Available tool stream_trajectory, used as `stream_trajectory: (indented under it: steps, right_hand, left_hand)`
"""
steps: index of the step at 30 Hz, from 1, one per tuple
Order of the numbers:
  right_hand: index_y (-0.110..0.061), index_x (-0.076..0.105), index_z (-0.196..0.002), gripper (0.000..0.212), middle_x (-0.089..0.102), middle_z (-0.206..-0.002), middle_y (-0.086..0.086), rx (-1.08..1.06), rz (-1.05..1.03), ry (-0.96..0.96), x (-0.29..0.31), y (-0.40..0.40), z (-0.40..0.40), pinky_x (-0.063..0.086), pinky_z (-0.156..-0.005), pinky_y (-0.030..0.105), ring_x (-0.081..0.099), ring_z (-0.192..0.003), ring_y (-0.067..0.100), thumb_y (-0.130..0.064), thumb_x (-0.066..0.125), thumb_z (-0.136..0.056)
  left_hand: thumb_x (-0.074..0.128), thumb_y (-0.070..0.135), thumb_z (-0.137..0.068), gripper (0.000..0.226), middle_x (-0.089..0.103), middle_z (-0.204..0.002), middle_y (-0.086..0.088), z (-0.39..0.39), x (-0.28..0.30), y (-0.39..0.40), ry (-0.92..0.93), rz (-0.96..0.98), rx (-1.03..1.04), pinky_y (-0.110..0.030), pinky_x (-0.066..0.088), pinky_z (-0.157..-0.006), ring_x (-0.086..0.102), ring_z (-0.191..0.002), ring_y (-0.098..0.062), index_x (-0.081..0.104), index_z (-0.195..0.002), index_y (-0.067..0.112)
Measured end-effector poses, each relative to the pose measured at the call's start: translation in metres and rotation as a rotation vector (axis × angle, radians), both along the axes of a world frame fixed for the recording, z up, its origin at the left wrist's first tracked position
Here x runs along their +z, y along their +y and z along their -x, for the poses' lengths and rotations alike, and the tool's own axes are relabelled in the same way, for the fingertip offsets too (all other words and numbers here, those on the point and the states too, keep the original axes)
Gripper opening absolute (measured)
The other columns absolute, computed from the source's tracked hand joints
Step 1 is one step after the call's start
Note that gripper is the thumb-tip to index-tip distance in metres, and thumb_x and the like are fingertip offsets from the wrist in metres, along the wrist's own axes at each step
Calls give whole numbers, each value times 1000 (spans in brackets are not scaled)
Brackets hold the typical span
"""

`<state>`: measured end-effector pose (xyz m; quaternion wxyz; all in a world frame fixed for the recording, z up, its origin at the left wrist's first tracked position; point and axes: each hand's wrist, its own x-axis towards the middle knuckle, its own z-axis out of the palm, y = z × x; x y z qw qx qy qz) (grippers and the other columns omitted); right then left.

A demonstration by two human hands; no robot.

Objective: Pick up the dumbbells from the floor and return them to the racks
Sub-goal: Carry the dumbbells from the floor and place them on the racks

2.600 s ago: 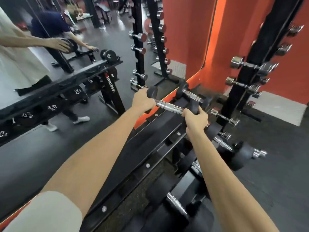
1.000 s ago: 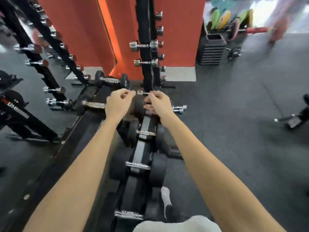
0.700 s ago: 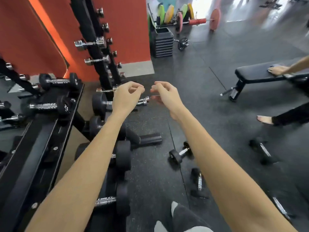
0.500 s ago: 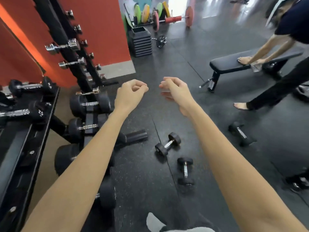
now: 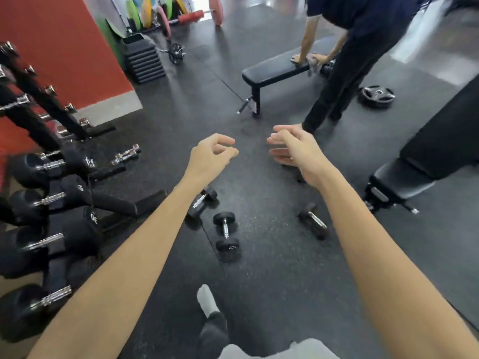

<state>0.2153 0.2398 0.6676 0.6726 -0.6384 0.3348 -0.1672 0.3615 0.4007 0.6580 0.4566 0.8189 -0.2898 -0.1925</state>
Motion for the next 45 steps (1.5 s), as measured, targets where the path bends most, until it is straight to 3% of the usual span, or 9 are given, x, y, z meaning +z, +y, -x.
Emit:
stream_trajectory:
  steps: [4, 7, 10, 12, 17, 26, 30, 38, 45]
  right_hand:
    - [-23, 63, -129, 30, 75, -115, 0, -132, -4, 14, -4, -45, 87, 57, -89, 33, 72, -89, 17, -26, 61, -100]
    - [-28, 60, -122, 21, 74, -115, 0, -248, -23, 14, -7, -77, 140, 57, -83, 30, 70, -91, 17, -26, 60, -100]
    - [-23, 53, -138, 38, 74, -113, -4, -363, -36, 28, -17, -110, 179, 58, -84, 29, 71, -91, 16, -28, 60, -101]
    - [-21, 47, -145, 46, 74, -113, -3, -405, -59, 45, -29, -132, 192, 58, -88, 33, 71, -92, 16, -28, 59, -101]
    - [-21, 43, -147, 49, 74, -119, 2, -454, -125, 100, -67, -197, 183, 59, -94, 39, 70, -92, 15, -30, 59, -102]
    - [-25, 59, -127, 24, 72, -120, 0, -522, -250, 243, -152, -327, 142, 58, -95, 37, 71, -102, 20, -29, 56, -104]
    - [-25, 61, -125, 22, 73, -121, 1, -549, -333, 280, -202, -377, 132, 58, -95, 36, 71, -103, 20, -29, 54, -105]
    - [-26, 64, -112, 13, 76, -118, 0, -481, -456, 322, -300, -461, 101, 59, -96, 37, 71, -95, 17, -31, 57, -102]
    - [-27, 65, -112, 16, 78, -109, -4, -481, -562, 369, -423, -488, 102, 57, -80, 30, 74, -90, 15, -34, 57, -100]
  left_hand:
    - [71, 33, -89, 18, 75, -85, 14, 67, 7, -77, 21, -27, -171, -30, 54, -79, 74, -80, -8, 72, -107, 33]
    - [71, 32, -90, 18, 75, -86, 14, 112, 5, -130, 26, -51, -305, -25, 54, -76, 74, -78, -5, 72, -108, 32]
    - [70, 28, -92, 14, 76, -85, 12, 144, -8, -174, 21, -47, -357, -13, 50, -68, 71, -69, 3, 75, -105, 29]
    - [68, 25, -94, 12, 78, -88, 10, 151, -23, -199, 40, -39, -347, -17, 52, -71, 72, -70, -2, 76, -102, 27]
    - [68, 26, -93, 14, 79, -91, 9, 133, -74, -277, 70, -147, -407, -29, 59, -79, 74, -75, -7, 75, -105, 28]
    - [67, 25, -92, 17, 77, -102, 2, 88, -160, -436, 198, -338, -560, -27, 55, -79, 71, -77, -9, 72, -108, 26]
    - [64, 27, -92, 15, 76, -109, 0, 77, -210, -472, 287, -464, -546, -36, 59, -87, 73, -82, -10, 70, -105, 31]
    - [64, 24, -95, 13, 74, -107, 2, 64, -296, -524, 347, -601, -420, -35, 58, -92, 70, -80, -10, 69, -106, 27]
    - [63, 22, -94, 16, 75, -107, 2, 80, -407, -569, 384, -631, -388, -30, 57, -89, 71, -84, -10, 70, -107, 27]
